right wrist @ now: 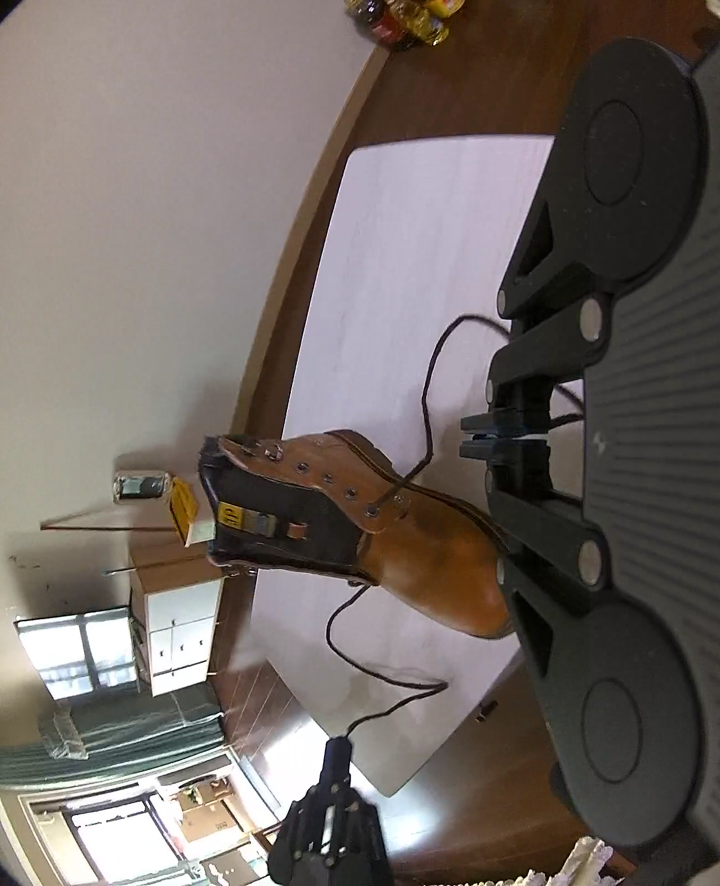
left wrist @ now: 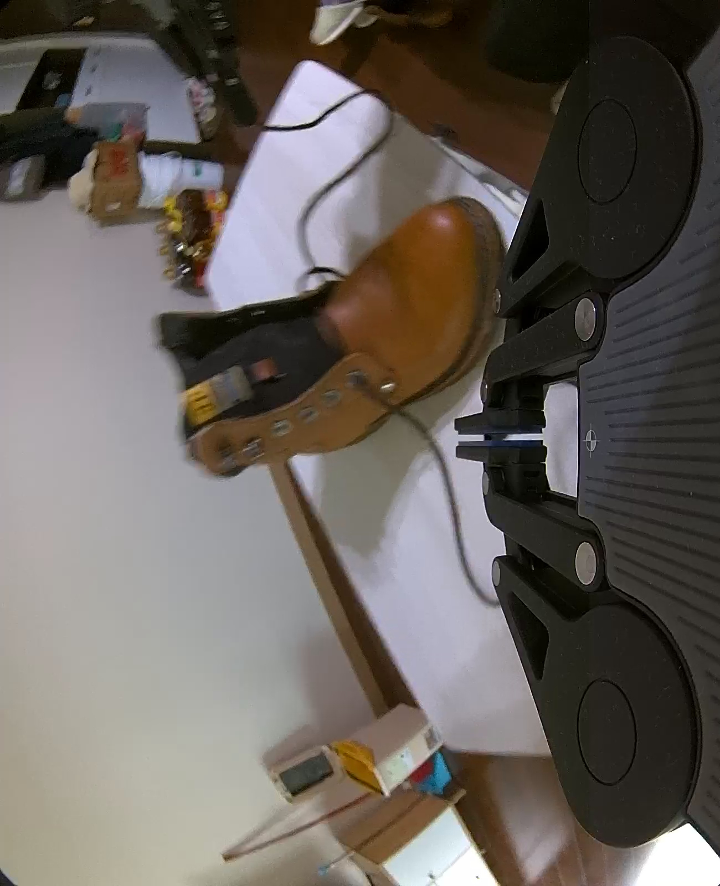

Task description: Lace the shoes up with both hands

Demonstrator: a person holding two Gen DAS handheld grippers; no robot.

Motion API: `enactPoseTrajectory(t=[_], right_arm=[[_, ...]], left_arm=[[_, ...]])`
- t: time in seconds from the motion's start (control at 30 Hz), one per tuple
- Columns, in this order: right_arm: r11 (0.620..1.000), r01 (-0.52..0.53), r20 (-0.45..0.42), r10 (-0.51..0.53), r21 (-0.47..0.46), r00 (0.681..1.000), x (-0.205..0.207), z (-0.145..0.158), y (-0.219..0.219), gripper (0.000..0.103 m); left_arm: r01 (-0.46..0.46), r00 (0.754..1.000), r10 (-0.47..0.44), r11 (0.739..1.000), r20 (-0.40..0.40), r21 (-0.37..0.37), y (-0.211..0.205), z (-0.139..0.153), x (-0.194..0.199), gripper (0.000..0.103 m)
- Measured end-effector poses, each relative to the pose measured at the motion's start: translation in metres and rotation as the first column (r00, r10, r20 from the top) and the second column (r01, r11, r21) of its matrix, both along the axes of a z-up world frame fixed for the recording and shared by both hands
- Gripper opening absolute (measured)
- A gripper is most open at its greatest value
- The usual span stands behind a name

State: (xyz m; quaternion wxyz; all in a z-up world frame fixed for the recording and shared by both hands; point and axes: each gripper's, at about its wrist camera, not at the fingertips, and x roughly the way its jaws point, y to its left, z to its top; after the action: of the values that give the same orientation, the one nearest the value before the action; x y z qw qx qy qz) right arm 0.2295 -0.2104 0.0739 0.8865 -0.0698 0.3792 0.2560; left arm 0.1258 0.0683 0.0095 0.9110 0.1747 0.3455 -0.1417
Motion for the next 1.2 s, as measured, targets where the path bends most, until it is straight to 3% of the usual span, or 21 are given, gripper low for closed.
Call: enactPoseTrajectory(t=[0.23,0.3,0.33,0.43,0.53,0.63,0.87,0.93,1.0,1.1,1.2], right_arm=[[0.997,-0.019,0.108,0.012,0.071,0.994,-0.012,-0.012,-0.001,0.002],[0.996,-0.038,0.135,0.026,0.083,0.990,-0.009,-0.016,-0.002,0.002],[0.995,-0.050,0.151,0.036,0.086,0.988,-0.009,-0.018,-0.003,0.002],[0.991,-0.059,0.151,0.041,0.119,0.988,-0.011,-0.020,-0.010,0.002],[0.985,-0.087,0.134,0.067,0.151,0.989,-0.013,-0.019,-0.012,0.002],[0.978,-0.121,0.123,0.100,0.171,0.987,-0.010,-0.017,-0.006,0.002],[0.961,-0.271,0.133,0.261,0.060,0.956,0.010,-0.009,0.061,0.002],[0.946,-0.320,0.119,0.312,0.051,0.943,0.027,-0.010,0.088,0.006],[0.927,-0.362,0.093,0.353,0.096,0.931,0.040,-0.010,0.102,0.021],[0.923,-0.360,0.118,0.346,0.133,0.931,0.044,-0.002,0.098,0.021],[0.923,-0.340,0.118,0.323,0.179,0.939,0.042,0.002,0.079,0.022]], left_arm=[[0.041,0.996,-0.046,0.997,0.075,0.072,-0.005,-0.036,0.017,0.006],[0.032,0.993,-0.043,0.995,0.114,0.094,-0.003,-0.044,0.018,0.036],[0.022,0.990,-0.036,0.994,0.134,0.103,-0.003,-0.045,0.017,0.040],[-0.006,0.991,-0.006,0.996,0.134,0.085,0.000,-0.044,0.011,0.038],[-0.002,0.990,-0.014,0.994,0.142,0.110,-0.005,-0.039,0.000,0.039],[0.025,0.987,-0.038,0.996,0.156,0.083,-0.014,-0.028,-0.017,0.040],[0.082,0.982,-0.082,0.997,0.168,0.004,-0.026,-0.033,-0.015,0.041],[0.086,0.983,-0.080,0.996,0.165,-0.026,-0.024,-0.034,-0.008,0.041],[0.091,0.983,-0.084,0.995,0.165,-0.039,-0.022,-0.034,-0.001,0.041],[0.090,0.983,-0.080,0.994,0.168,-0.053,-0.020,-0.033,0.009,0.041],[0.091,0.984,-0.072,0.989,0.162,-0.115,-0.018,-0.032,0.021,0.041]])
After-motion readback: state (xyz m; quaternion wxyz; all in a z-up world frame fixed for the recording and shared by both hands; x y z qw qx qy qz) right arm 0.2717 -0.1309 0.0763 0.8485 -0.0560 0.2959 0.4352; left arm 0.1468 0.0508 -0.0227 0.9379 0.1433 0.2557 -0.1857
